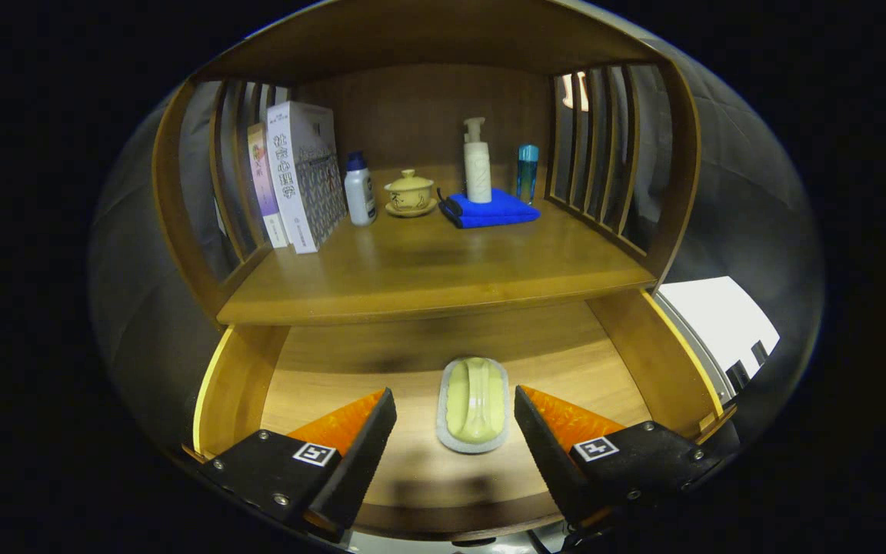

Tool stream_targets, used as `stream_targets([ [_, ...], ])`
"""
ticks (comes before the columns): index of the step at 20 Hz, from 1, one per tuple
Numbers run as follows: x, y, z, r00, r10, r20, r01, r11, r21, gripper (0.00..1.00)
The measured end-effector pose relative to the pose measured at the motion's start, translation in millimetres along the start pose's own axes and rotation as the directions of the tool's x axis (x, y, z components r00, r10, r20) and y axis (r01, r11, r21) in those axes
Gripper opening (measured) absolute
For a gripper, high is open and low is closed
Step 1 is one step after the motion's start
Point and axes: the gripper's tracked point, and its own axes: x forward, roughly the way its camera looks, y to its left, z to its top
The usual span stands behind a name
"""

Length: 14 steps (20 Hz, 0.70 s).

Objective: Pull open the drawer, take out the items inside it, and place them on the countertop above the cabinet.

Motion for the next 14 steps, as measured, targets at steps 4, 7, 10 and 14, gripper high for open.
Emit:
stream_targets([
  [4, 17.3, 3.3, -16.3, 0.996, -0.025, -0.087, 0.024, 1.000, -0.012, 0.97],
  [7, 30.4, 4.3, -22.7, 0.991, -0.040, -0.124, 0.036, 0.999, -0.032, 0.97],
  [10, 43.1, -9.3, -28.2, 0.981, -0.088, -0.170, 0.082, 0.996, -0.045, 0.95],
  [14, 58.7, -27.0, -32.4, 0.971, -0.116, -0.210, 0.114, 0.993, -0.019, 0.84],
])
